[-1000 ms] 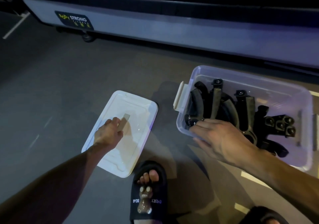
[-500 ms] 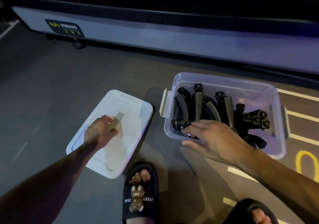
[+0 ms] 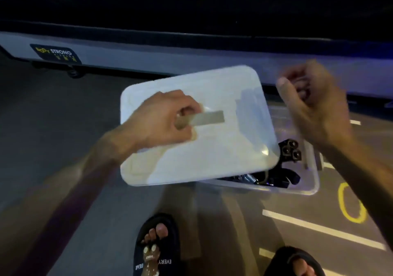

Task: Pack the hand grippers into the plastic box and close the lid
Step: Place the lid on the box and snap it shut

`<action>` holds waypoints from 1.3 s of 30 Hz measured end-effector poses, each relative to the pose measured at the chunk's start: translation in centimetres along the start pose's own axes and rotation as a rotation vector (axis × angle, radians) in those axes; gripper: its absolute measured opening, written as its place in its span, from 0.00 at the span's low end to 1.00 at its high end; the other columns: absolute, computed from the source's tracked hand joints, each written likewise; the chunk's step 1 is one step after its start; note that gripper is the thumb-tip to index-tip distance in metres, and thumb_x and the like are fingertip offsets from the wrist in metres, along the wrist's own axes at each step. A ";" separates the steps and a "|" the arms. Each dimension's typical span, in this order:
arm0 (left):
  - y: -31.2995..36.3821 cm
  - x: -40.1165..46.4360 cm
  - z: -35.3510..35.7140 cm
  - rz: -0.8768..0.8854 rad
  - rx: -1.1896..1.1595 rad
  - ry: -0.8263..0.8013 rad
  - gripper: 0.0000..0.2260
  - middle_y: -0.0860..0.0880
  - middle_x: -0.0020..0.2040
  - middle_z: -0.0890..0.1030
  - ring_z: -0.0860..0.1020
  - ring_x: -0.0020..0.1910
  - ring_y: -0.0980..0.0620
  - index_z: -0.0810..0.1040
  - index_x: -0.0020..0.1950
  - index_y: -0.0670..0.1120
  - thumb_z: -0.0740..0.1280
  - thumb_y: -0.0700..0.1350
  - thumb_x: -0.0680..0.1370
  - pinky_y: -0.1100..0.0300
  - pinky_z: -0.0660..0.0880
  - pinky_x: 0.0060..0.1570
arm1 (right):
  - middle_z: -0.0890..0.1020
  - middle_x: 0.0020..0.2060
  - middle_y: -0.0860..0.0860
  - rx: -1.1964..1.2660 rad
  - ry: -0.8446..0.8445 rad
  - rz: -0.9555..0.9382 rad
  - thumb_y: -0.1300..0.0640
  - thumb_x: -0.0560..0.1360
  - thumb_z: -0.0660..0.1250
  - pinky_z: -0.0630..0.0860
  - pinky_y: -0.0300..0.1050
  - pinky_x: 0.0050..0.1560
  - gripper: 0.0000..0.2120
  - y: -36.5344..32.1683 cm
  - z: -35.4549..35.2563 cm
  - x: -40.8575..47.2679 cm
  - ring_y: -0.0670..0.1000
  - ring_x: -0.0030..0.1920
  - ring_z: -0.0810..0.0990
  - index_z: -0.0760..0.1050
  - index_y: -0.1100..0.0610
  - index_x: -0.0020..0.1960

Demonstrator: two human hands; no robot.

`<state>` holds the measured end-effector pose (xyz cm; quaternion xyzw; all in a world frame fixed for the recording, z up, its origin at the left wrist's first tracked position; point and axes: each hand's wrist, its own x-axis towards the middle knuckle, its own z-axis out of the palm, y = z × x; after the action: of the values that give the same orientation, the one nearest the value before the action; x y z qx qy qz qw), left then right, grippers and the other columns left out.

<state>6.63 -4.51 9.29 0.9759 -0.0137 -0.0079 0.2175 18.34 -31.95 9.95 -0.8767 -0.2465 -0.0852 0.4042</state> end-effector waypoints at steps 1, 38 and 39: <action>1.3 0.9 1.2 0.066 0.032 -0.055 0.18 0.59 0.47 0.77 0.74 0.44 0.59 0.80 0.57 0.58 0.70 0.55 0.67 0.54 0.74 0.51 | 0.78 0.47 0.49 -0.068 0.014 -0.029 0.51 0.78 0.64 0.74 0.38 0.42 0.09 0.5 -0.4 0.3 0.43 0.42 0.76 0.75 0.53 0.55; -0.2 0.8 12.4 -0.040 0.151 -0.046 0.35 0.54 0.83 0.40 0.35 0.81 0.53 0.49 0.83 0.57 0.50 0.70 0.80 0.42 0.45 0.79 | 0.56 0.79 0.46 -0.500 -0.404 -0.044 0.41 0.82 0.45 0.50 0.56 0.78 0.24 11.8 3.8 -4.5 0.49 0.79 0.49 0.61 0.45 0.76; -0.2 0.6 12.4 -0.042 0.139 -0.057 0.34 0.55 0.83 0.37 0.33 0.80 0.54 0.47 0.83 0.57 0.50 0.70 0.80 0.42 0.45 0.79 | 0.53 0.79 0.46 -0.531 -0.415 -0.041 0.41 0.82 0.43 0.48 0.56 0.78 0.25 11.8 4.0 -4.8 0.49 0.80 0.46 0.59 0.44 0.77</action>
<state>6.93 -9.57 -2.05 0.9881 0.0001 -0.0395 0.1485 19.92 -37.17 -2.17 -0.9449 -0.3104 0.0256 0.1013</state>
